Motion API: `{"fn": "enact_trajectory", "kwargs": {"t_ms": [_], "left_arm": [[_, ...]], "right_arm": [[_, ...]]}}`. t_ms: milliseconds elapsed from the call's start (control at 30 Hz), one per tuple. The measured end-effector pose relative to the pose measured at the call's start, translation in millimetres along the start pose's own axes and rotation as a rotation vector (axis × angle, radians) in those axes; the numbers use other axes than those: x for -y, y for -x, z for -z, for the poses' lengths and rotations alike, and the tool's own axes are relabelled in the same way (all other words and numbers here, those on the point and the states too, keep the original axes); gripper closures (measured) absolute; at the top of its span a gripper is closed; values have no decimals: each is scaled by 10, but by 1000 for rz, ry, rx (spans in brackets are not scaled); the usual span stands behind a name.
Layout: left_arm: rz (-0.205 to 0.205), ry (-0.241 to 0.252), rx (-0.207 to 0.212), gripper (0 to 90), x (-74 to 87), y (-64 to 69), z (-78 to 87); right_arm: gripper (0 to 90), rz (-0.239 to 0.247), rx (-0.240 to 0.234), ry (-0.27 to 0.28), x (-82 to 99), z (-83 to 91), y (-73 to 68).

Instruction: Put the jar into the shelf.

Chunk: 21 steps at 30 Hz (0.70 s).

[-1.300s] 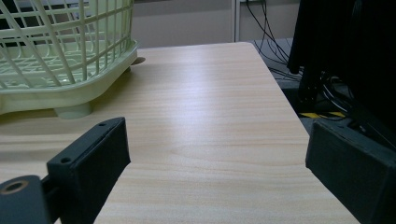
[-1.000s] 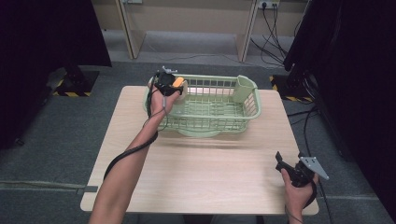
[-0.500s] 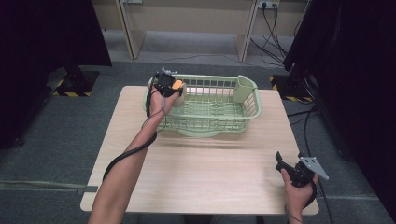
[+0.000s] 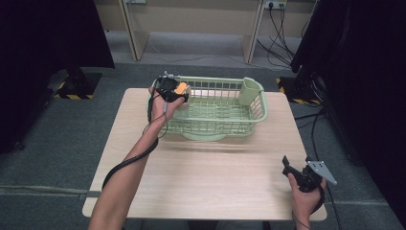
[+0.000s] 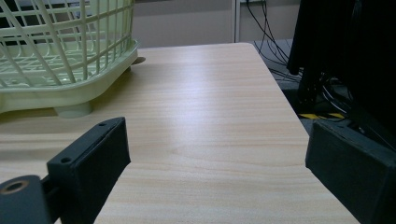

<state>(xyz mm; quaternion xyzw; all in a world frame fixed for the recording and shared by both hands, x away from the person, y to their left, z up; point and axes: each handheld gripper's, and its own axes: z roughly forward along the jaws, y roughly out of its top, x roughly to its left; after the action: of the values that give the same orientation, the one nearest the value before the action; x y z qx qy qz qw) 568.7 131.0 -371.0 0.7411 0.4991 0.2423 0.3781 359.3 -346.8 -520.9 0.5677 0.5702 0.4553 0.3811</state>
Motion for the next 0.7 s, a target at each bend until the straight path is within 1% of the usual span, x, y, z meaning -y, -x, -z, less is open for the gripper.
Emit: {"fn": "enact_trajectory", "kwargs": {"t_ms": [133, 200, 300, 400, 467, 567, 667, 700], "left_arm": [[-5, 21, -13, 244, 8, -1, 46], [1, 27, -14, 224, 19, -8, 66], [-3, 35, -17, 201, 39, -17, 85], [-1, 49, -18, 191, 64, -29, 117], [1, 73, -22, 192, 93, -37, 152], [-4, 73, -19, 192, 133, -46, 178], [-4, 87, -20, 191, 162, -47, 213], [-4, 103, -17, 191, 175, -45, 245]], "right_arm": [[66, 1, 0, 0, 0, 0, -3], [66, 1, 0, 0, 0, 0, -3], [66, 2, 0, 0, 0, 0, -3], [66, 2, 0, -1, 0, -1, -4], [66, 3, 1, 0, 0, -1, -5], [66, 4, 1, -2, 0, -3, -7], [66, 4, 1, -2, 0, -1, -8], [66, 4, 1, -2, 0, -2, -8]]}}
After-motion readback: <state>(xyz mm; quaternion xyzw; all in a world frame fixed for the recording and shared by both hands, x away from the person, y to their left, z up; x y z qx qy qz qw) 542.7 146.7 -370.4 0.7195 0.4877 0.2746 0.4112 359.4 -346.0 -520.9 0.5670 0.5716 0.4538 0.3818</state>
